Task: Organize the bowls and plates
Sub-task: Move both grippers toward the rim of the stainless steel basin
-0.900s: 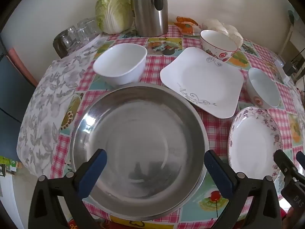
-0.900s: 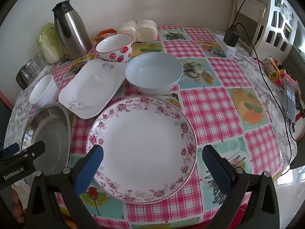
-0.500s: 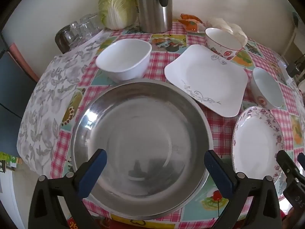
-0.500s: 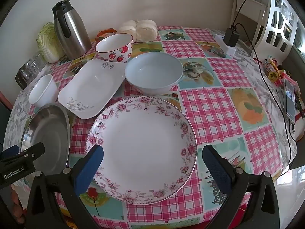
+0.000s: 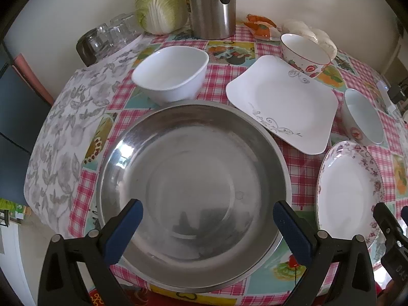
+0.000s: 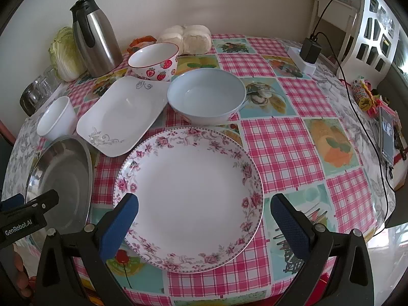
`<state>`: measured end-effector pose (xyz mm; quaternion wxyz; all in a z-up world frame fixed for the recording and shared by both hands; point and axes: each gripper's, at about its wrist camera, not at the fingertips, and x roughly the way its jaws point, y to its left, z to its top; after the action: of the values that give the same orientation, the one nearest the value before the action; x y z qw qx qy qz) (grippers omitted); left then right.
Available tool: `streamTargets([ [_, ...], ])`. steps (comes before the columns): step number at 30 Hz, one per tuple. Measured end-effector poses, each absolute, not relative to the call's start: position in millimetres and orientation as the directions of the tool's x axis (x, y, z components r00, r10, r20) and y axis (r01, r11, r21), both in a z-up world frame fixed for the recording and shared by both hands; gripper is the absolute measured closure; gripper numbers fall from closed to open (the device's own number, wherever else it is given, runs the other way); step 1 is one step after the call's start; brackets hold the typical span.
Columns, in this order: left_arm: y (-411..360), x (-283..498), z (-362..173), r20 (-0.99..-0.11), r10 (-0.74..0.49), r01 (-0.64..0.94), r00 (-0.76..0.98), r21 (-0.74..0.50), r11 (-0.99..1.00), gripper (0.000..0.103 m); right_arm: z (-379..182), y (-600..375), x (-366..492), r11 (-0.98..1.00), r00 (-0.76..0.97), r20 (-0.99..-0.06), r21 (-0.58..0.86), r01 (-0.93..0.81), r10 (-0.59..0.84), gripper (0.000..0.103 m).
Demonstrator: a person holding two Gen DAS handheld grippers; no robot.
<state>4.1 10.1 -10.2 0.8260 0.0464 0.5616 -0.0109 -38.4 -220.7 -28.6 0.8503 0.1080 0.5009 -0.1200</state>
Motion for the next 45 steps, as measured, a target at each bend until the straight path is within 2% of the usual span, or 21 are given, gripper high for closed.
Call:
streamTargets([
  [45, 16.6, 3.4, -3.8, -0.930, 0.045, 0.049, 0.364, 0.067, 0.997, 0.000, -33.0, -212.0, -36.8, 0.953, 0.450, -0.887, 0.041, 0.301, -0.104, 0.000],
])
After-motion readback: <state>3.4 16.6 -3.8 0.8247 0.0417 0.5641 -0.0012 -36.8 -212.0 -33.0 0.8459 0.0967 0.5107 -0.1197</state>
